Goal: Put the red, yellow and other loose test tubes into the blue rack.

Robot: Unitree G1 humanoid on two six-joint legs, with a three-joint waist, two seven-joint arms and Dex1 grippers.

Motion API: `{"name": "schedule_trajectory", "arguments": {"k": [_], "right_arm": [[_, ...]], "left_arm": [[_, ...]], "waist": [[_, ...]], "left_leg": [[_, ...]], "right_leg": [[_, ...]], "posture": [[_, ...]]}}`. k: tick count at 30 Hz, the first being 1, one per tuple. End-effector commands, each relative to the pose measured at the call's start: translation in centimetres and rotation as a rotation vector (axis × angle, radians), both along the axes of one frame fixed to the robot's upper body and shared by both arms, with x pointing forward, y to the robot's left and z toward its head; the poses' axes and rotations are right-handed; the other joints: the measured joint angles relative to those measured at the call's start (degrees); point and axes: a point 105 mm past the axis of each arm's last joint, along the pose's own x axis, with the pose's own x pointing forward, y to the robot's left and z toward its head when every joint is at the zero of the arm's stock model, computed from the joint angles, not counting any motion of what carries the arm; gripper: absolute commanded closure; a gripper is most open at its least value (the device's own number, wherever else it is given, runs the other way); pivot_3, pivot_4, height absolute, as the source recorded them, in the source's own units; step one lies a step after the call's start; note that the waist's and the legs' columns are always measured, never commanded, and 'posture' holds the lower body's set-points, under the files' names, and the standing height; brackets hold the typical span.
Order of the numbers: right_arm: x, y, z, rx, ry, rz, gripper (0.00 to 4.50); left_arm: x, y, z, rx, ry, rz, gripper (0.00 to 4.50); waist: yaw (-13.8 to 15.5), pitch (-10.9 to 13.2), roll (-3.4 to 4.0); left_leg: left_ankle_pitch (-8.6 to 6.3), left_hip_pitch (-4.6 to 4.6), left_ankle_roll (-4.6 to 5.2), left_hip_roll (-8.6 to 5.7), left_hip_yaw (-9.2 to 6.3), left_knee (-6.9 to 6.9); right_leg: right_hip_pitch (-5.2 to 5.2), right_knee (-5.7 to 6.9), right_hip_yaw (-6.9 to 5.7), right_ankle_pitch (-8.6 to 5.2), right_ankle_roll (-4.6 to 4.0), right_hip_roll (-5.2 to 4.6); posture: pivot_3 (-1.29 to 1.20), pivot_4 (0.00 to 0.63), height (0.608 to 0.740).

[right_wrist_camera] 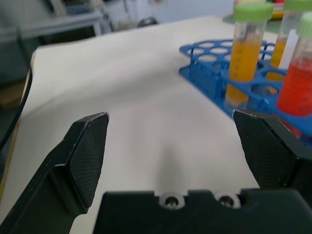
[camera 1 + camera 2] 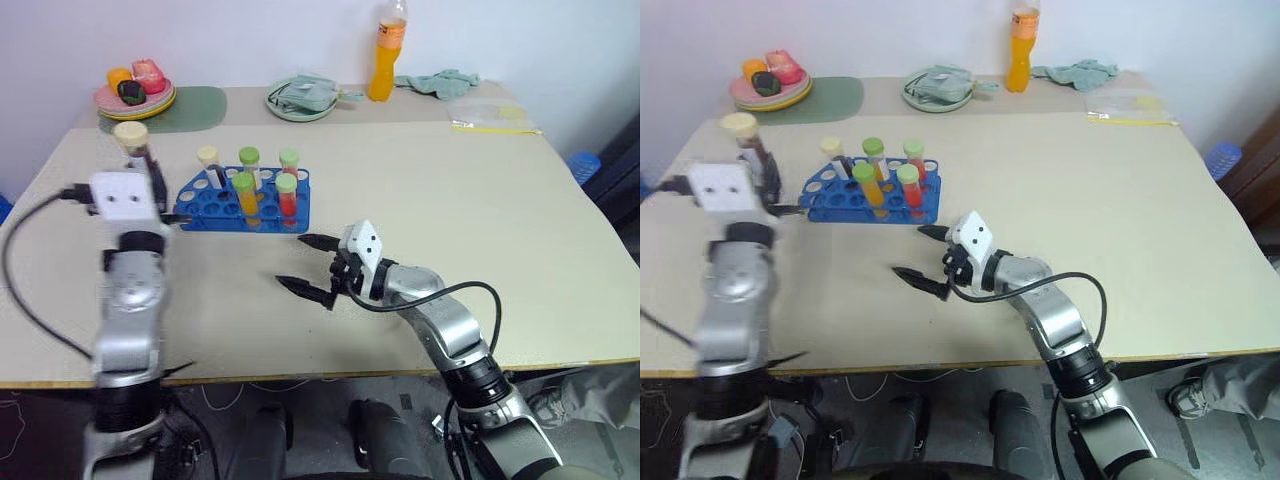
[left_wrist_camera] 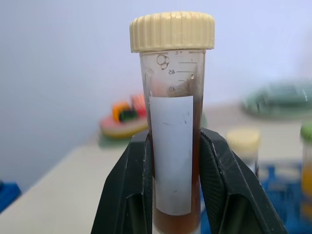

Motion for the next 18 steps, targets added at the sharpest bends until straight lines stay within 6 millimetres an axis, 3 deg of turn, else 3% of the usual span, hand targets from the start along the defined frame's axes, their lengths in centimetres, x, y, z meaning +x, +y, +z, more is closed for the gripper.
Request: {"name": "schedule_trajectory", "arguments": {"k": [1, 10, 18], "right_arm": [[0.1, 0.1, 0.7, 0.026, -0.01, -0.034, 0.0], [0.4, -0.5, 0.9, 0.053, 0.003, -0.1, 0.0], [0.4, -0.5, 0.9, 0.056, -0.002, -0.104, 0.0]], "left_arm": [[0.8, -0.6, 0.6, 0.007, -0.094, 0.009, 3.77], [4.0, -2.2, -2.3, -0.012, 0.023, -0.089, 3.77], [5.4, -2.9, -3.8, -0.03, 0.102, -0.119, 3.77]], "waist": [[-0.02, 0.0, 0.0], [-0.77, 0.0, 0.0], [-1.32, 0.0, 0.0]], "left_leg": [[0.0, 0.0, 0.01, 0.0, 0.01, 0.0], [-0.01, 0.0, 0.03, 0.03, 0.01, -0.01], [-0.01, 0.01, 0.03, 0.04, -0.03, -0.03]], "right_leg": [[0.0, 0.01, 0.0, 0.0, 0.0, 0.0], [-0.02, 0.02, -0.02, 0.0, 0.01, 0.06], [-0.01, 0.02, -0.04, 0.0, 0.01, 0.07]], "posture": [[0.0, 0.15, 0.74], [0.0, 0.15, 0.74], [0.0, 0.15, 0.74]]}}
